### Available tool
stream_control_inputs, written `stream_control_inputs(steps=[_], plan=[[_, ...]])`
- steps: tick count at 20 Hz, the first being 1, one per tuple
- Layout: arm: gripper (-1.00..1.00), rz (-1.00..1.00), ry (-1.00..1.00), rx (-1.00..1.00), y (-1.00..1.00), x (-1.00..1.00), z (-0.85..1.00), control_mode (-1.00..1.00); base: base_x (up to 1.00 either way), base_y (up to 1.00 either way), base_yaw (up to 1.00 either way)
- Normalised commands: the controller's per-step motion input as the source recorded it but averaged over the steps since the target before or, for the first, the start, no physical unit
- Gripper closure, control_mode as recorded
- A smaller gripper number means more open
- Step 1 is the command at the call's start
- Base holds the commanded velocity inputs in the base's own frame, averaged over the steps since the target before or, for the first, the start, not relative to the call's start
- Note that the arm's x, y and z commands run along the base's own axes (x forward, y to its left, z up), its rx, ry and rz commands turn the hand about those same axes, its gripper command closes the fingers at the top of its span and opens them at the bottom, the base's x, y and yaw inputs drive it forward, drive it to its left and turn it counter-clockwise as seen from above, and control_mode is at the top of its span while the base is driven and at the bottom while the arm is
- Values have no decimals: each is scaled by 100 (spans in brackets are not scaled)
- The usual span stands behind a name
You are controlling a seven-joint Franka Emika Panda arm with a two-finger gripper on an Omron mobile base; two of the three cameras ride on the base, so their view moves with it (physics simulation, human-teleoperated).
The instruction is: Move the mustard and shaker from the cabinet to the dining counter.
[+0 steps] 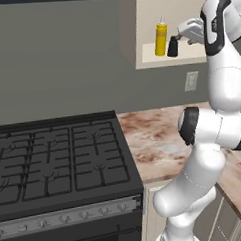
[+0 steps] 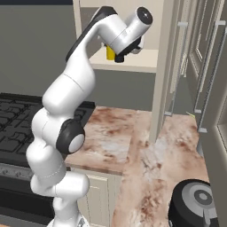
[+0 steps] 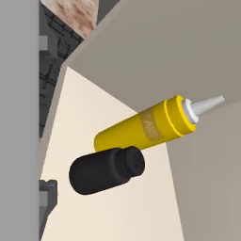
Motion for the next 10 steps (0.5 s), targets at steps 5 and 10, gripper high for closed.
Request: stream_control_inputs(steps=[5, 10], plan=[[-100, 4, 0, 0, -3, 24, -4, -100, 0, 0, 0], [-100, 4, 0, 0, -7, 26, -5, -100, 0, 0, 0]])
